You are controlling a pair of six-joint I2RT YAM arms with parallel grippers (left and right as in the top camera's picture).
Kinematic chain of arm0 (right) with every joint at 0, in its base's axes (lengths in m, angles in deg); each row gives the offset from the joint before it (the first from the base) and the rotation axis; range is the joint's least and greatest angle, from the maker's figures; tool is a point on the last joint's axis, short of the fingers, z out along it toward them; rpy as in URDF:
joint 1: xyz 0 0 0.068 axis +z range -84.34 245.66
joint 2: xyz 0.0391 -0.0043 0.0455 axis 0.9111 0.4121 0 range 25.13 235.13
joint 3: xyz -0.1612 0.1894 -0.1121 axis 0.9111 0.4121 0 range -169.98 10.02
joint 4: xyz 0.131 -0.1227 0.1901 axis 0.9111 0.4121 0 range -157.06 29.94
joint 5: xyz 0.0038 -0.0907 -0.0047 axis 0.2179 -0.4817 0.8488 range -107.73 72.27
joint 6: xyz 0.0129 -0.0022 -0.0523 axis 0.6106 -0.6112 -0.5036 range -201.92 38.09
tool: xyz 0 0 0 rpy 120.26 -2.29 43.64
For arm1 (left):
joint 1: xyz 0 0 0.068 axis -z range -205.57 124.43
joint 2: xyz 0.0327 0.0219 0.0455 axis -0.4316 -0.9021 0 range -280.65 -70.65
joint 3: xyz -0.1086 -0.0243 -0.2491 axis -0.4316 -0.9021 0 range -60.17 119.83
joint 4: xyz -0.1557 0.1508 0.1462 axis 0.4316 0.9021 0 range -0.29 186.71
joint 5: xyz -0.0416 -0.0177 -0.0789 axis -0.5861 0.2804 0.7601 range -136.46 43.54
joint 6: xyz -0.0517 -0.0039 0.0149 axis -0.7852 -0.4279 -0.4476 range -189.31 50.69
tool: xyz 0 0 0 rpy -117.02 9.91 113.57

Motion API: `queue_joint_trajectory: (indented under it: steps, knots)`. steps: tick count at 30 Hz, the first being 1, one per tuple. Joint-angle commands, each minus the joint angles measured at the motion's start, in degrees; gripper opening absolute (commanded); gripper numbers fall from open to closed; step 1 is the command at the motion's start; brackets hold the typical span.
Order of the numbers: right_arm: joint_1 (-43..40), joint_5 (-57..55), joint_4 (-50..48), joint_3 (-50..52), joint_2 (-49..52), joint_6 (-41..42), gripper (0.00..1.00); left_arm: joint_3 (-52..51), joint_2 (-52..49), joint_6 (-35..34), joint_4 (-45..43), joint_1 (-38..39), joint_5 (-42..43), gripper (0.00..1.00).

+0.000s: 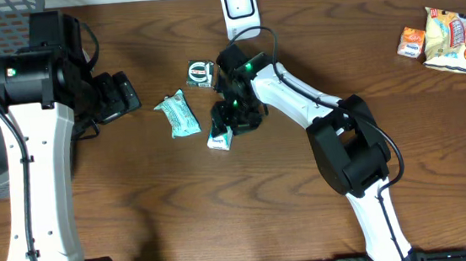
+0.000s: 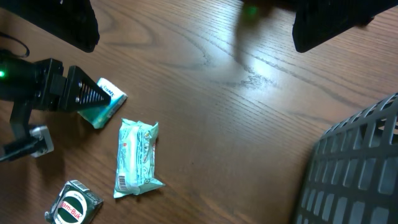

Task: Scan the item barcode
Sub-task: 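Grasp the Kleenex box with the right gripper and lift it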

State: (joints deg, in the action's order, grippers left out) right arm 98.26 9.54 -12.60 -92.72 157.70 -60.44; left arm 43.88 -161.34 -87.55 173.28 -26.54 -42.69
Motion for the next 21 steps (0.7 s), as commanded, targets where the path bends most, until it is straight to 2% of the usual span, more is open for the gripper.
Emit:
queue_joint_trajectory:
  steps: [1,6,9,14,17,21]
  knots:
    - [-1.38,-1.01,-2.1,0.72,0.28,-2.27,0.59,-0.26,-0.13,-0.74,0.15,-0.09,-0.13,0.98]
    - [-4.15,-0.52,-2.8,0.55,0.28,-8.17,0.58,-0.26,-0.13,-0.72,0.15,-0.09,-0.13,0.98]
    - [-5.9,0.9,-1.68,0.44,0.28,-8.92,0.57,-0.26,-0.13,-0.74,0.15,-0.09,-0.13,0.98]
    - [-7.39,14.67,1.38,0.44,0.28,-11.52,0.56,-0.26,-0.13,-0.74,0.15,-0.09,-0.13,0.98]
    - [-7.08,18.47,2.36,0.44,0.28,-11.1,0.57,-0.26,-0.13,-0.74,0.15,-0.09,-0.13,0.98]
    - [-6.1,17.88,2.49,0.44,0.28,-4.33,0.6,-0.26,-0.13,-0.72,0.15,-0.09,-0.13,0.98]
